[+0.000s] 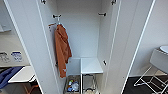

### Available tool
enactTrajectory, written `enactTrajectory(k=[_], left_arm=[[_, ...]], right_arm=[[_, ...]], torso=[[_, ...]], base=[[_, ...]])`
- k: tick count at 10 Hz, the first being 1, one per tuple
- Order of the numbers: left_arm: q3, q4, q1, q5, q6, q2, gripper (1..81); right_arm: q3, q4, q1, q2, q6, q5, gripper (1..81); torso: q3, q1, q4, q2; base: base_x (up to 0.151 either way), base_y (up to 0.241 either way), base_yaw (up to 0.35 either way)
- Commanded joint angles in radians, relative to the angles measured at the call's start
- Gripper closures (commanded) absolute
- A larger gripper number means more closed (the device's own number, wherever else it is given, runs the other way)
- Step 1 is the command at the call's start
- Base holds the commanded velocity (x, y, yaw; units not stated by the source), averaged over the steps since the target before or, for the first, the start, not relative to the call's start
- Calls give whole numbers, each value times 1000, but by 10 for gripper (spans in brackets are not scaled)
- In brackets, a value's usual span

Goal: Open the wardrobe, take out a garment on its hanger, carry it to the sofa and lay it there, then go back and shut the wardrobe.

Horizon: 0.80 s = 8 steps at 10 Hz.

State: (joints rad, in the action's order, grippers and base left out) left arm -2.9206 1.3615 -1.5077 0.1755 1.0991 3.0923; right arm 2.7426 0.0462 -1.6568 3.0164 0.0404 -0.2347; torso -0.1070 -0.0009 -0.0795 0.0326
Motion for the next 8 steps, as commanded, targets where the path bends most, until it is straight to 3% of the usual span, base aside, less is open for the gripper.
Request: enactTrajectory(k=[1, 8], left_arm=[[-6, 8, 43, -39, -5, 0, 10], [-6, -7, 43, -39, 2, 0, 10]], right_arm=[[2, -2, 16, -5, 4, 60, 10], [-2, 0, 25, 6, 4, 61, 10]], torso=[[0, 1, 0, 0], [0, 1, 0, 0]], base=[[0, 0, 118], [0, 0, 0]])
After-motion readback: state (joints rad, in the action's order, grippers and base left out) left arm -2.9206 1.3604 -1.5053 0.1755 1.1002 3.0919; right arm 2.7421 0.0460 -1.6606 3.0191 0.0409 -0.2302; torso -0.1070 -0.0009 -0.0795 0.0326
